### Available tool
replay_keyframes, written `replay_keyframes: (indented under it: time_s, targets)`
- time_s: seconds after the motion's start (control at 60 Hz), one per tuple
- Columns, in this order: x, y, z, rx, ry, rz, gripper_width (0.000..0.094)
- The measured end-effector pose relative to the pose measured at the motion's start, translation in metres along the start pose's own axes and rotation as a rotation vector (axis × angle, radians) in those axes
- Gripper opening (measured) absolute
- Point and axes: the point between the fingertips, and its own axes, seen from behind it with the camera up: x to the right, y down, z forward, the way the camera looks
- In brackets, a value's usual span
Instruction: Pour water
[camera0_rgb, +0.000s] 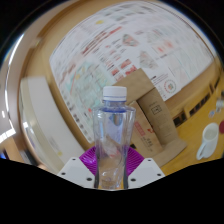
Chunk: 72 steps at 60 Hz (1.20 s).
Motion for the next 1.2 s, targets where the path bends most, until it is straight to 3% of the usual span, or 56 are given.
replay_keyframes:
  time_s: [0.267,0.65,0.867,1.0,1.083,1.2]
  targets:
    - [0.034,-0.09,-0.018,0.114,-0.316,0.846,0.0318]
    - [0.167,-0.078,-0.027,0.256,-0.335,1.565,0.0318]
    - [0.152,-0.09,-0.026,0.18,-0.336,1.49,0.0316]
    - [0.132,-0.116,-0.028,0.117,-0.283,1.075,0.0318]
    - [0.125,-0.154,-0.036,0.134,-0.226,0.727,0.0318]
    - [0.141,-0.212,-0.052,0.229,-0.102,0.272,0.0319]
